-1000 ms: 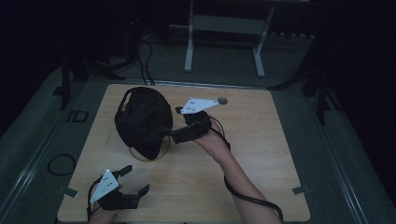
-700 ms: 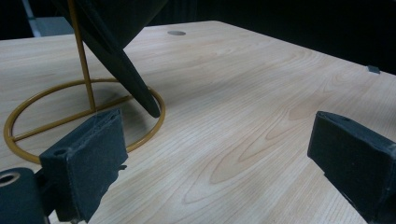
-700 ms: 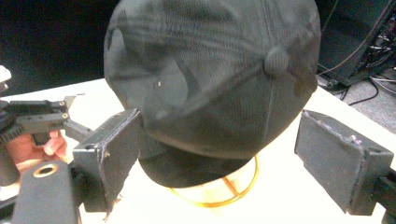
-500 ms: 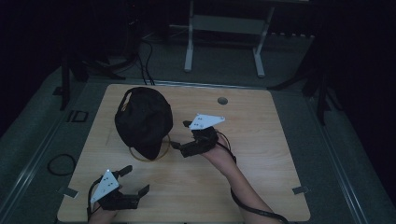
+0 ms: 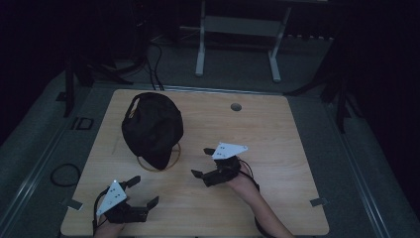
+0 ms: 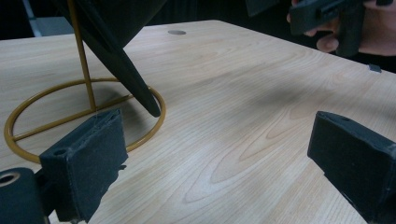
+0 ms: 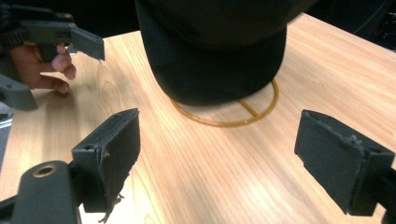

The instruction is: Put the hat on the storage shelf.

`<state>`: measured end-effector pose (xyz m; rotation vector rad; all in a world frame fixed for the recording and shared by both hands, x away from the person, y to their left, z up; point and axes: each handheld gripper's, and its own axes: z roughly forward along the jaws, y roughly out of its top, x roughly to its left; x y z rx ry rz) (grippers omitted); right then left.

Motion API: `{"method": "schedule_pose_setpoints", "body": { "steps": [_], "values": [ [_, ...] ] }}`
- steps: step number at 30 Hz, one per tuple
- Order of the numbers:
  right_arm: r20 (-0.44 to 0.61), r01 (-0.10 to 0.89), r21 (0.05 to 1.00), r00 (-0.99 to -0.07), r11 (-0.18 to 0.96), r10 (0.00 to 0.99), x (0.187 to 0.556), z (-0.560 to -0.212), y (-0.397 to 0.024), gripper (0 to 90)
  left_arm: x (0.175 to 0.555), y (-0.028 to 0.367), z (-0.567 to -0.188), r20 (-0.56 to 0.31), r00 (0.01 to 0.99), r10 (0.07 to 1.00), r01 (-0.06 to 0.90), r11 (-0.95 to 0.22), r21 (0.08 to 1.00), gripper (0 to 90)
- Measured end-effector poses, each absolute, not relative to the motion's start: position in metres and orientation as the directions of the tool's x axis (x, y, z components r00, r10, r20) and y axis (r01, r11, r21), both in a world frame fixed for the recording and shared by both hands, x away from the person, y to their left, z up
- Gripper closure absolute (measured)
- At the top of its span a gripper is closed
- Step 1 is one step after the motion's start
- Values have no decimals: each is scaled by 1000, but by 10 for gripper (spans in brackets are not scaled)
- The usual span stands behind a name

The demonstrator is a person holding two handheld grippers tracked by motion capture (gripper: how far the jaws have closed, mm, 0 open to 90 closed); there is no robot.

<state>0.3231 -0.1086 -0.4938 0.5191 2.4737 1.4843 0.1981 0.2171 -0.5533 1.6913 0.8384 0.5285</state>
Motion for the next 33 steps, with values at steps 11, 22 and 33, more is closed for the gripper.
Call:
{"method": "schedule_pose_setpoints", "body": {
  "steps": [11,22,33],
  "values": [
    [-15,200,853,-914,483,405,316,-524,-125,141,198,217,-554,-74,647,759,263,-130,956,49],
    [-29,214,837,-901,503,432,309,-535,-143,140,199,217,-554,-75,645,760,268,-133,954,48],
    [-26,241,821,-890,518,455,302,-546,-165,141,199,217,-556,-75,644,761,272,-136,952,48]
  ]
}}
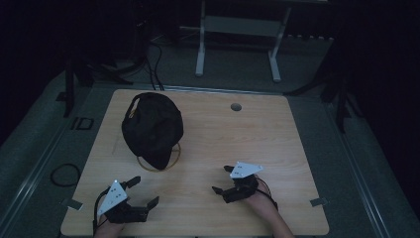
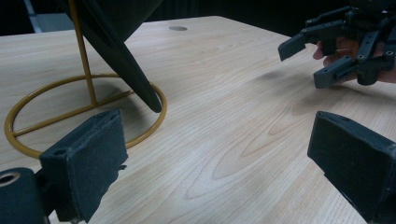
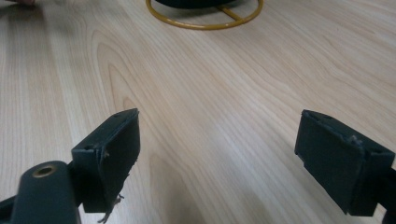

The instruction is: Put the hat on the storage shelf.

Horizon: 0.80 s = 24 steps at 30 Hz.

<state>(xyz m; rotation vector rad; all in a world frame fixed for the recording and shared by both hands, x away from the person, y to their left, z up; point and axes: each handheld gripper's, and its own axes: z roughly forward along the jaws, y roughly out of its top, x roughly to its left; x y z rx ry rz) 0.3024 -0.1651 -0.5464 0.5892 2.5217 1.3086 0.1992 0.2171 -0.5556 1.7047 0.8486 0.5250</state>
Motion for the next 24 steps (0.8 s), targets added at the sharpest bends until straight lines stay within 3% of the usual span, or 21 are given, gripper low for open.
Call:
{"method": "schedule_pose_setpoints", "body": {
  "steps": [24],
  "values": [
    [-52,262,818,-853,512,519,296,-552,-203,143,200,216,-557,-73,648,758,278,-146,950,48]
  ]
}}
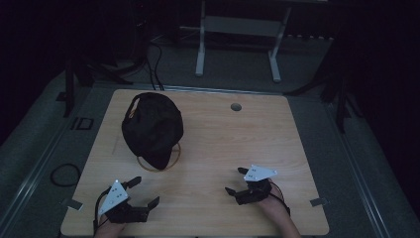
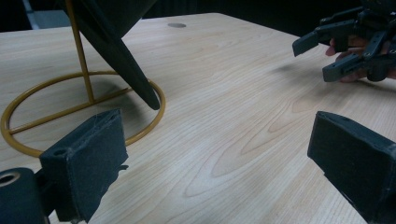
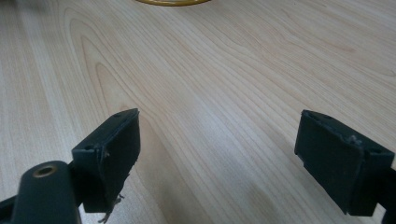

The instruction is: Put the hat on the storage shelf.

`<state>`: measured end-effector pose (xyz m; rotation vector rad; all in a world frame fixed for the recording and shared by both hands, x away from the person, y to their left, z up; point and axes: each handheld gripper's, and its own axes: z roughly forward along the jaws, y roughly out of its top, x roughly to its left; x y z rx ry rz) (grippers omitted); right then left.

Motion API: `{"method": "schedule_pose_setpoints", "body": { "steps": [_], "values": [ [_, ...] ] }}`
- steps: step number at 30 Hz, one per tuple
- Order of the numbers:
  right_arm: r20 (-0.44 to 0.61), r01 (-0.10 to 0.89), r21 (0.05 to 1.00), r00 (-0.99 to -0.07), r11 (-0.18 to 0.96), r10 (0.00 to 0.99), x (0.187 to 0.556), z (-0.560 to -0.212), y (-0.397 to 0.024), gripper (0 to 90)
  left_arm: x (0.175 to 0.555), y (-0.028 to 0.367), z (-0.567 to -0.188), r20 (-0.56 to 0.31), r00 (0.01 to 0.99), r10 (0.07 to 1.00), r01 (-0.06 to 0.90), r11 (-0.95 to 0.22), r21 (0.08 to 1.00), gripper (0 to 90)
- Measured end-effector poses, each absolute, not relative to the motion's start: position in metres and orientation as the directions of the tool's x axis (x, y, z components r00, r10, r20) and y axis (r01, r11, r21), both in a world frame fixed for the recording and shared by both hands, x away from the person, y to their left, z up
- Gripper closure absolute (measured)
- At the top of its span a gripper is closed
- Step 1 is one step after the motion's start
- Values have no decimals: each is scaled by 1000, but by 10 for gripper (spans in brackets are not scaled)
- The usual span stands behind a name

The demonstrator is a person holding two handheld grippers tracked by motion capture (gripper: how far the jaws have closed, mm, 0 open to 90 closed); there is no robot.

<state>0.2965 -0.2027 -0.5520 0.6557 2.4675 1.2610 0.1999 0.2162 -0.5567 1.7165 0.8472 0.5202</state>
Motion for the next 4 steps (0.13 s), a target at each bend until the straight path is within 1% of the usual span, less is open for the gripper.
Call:
{"method": "schedule_pose_setpoints", "body": {
  "steps": [4],
  "values": [
    [-58,259,815,-854,519,517,296,-553,-202,143,200,216,-557,-78,646,759,280,-142,949,48]
  ]
}}
